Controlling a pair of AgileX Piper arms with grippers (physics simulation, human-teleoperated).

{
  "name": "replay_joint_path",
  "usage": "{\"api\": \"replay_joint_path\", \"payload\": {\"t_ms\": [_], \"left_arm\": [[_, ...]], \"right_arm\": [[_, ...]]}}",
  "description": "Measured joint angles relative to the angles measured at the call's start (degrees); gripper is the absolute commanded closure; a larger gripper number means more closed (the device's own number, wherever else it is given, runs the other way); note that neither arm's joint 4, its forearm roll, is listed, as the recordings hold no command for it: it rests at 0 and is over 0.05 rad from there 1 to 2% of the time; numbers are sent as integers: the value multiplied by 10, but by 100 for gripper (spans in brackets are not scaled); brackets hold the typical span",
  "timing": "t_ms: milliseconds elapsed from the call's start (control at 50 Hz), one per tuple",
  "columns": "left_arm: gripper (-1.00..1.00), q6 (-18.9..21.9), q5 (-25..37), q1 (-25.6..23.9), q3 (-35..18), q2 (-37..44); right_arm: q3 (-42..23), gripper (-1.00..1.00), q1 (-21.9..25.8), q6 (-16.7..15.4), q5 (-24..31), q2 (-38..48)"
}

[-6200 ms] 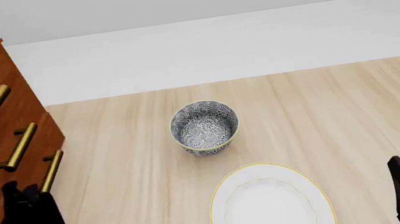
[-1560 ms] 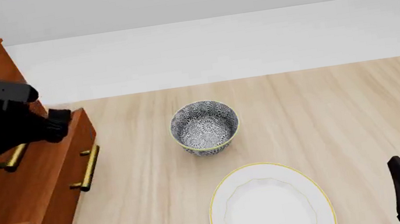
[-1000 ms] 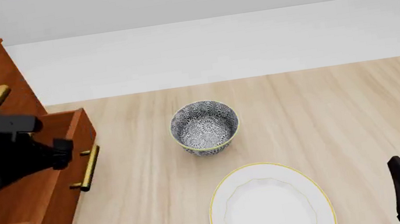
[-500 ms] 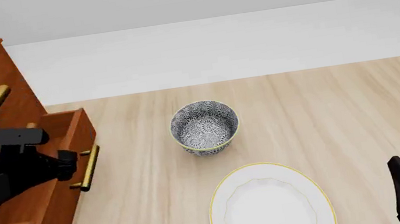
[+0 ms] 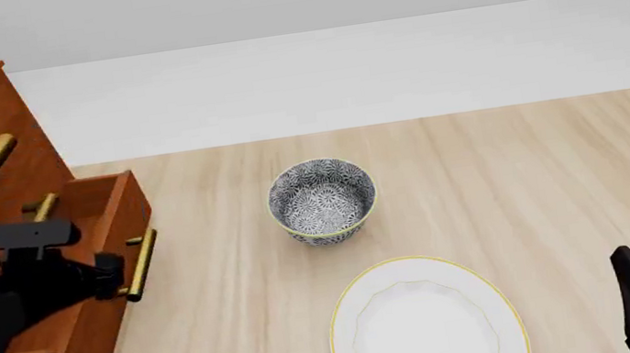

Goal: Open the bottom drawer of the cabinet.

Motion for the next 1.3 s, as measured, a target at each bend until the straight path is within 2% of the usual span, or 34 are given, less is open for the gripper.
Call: {"api": "replay_joint_path", "payload": {"t_ms": [500, 960, 1300], "left_arm": [[-100, -40, -25, -10, 19, 20], [-100, -51, -43, -20, 26, 44], [-100, -58, -35, -49, 16, 49]], "right_arm": [[0, -100, 0, 0, 0, 0], [0, -100, 0, 0, 0, 0], [0, -100, 0, 0, 0, 0]]}}
